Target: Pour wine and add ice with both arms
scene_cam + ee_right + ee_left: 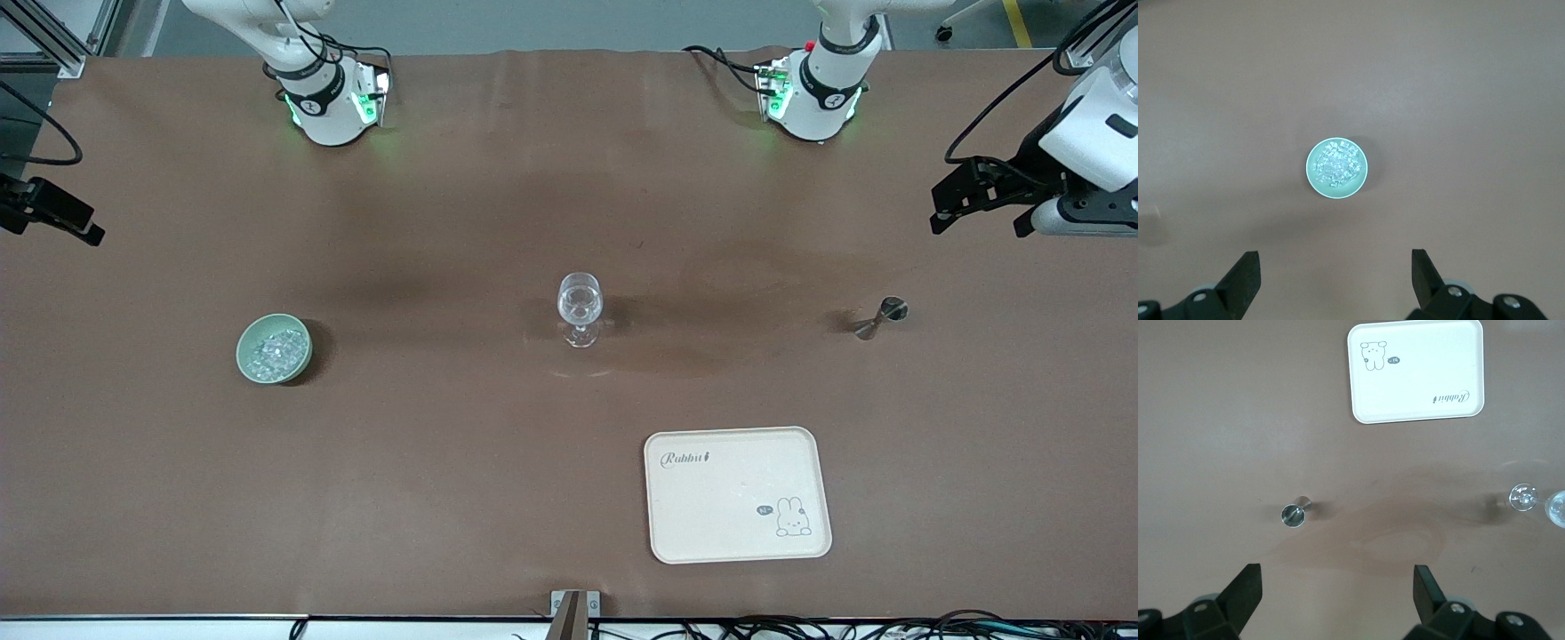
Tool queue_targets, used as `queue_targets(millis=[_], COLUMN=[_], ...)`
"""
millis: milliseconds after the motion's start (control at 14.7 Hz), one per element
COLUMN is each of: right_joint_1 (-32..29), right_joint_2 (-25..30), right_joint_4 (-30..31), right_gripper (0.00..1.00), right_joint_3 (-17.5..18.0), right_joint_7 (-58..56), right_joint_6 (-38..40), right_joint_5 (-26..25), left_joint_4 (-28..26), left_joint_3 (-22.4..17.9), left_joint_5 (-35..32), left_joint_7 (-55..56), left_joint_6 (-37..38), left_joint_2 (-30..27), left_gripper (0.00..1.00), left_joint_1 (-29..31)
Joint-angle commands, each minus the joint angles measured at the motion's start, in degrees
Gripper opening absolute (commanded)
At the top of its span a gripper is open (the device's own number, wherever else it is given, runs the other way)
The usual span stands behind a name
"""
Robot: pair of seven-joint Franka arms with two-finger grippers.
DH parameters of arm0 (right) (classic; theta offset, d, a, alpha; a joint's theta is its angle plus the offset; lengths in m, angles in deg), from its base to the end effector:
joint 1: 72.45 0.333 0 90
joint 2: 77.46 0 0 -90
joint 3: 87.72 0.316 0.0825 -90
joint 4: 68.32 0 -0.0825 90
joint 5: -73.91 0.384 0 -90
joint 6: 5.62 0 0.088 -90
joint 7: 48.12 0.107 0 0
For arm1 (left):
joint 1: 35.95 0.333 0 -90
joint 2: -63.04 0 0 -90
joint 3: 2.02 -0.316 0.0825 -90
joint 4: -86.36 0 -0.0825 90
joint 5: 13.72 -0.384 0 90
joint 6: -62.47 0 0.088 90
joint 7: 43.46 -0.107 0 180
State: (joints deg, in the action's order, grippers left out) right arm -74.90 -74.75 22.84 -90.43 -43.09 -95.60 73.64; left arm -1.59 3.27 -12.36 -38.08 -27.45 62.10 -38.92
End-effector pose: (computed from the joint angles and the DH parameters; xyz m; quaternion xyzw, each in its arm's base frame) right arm 0.5376 -0.0497 0.6408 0.9960 -0.0888 0.0133 0.0013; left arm 0.5437 -0.0820 0.6503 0.9993 -0.0255 0.0239 0.0140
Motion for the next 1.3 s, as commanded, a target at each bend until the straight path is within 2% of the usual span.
queue_targets(millis=[0, 409, 614, 750, 886, 1091, 1227], right_joint_1=[-0.6, -0.5, -0.4, 0.2, 0.6, 1.7, 2.2], right_joint_2=[-0.1, -0.1, -0.8, -2.2, -2.9, -3.4, -5.9], right_joint_4=[-0.5, 0.0, 3.1, 7.3, 13.5, 23.9, 27.1], right_gripper=[1.00, 1.00, 1.00, 1.00, 1.00, 1.00, 1.00], right_joint_3=[0.4, 0.4, 0.4, 0.5, 0.6, 0.7, 0.7], right_joint_7=[-0.5, -0.5, -0.4, -0.2, -0.3, -0.2, -0.3], right_joint_6=[0.5, 1.1, -0.5, -3.5, -9.8, -23.1, -29.2], right_joint_5=[0.2, 0.2, 0.3, 0.3, 0.3, 0.3, 0.3], left_joint_4=[1.1, 1.2, 1.2, 1.2, 1.2, 1.3, 1.1], left_joint_3=[-0.3, -0.8, -7.0, -12.7, -15.6, -23.5, -27.2], left_joint_5=[0.1, 0.2, 4.9, 8.4, 10.8, 16.6, 19.0], left_joint_7=[-0.3, 2.0, 9.8, 17.4, 19.8, 24.1, 25.0], left_joint_6=[-0.2, 0.4, 0.4, 0.5, 1.2, 2.6, 2.6], left_joint_2=[0.5, 1.5, 2.3, 3.9, 5.7, 10.7, 14.4], left_gripper=[1.00, 1.00, 1.00, 1.00, 1.00, 1.00, 1.00], left_joint_1=[-0.3, 0.0, -1.1, -2.8, -2.4, -2.7, -2.5])
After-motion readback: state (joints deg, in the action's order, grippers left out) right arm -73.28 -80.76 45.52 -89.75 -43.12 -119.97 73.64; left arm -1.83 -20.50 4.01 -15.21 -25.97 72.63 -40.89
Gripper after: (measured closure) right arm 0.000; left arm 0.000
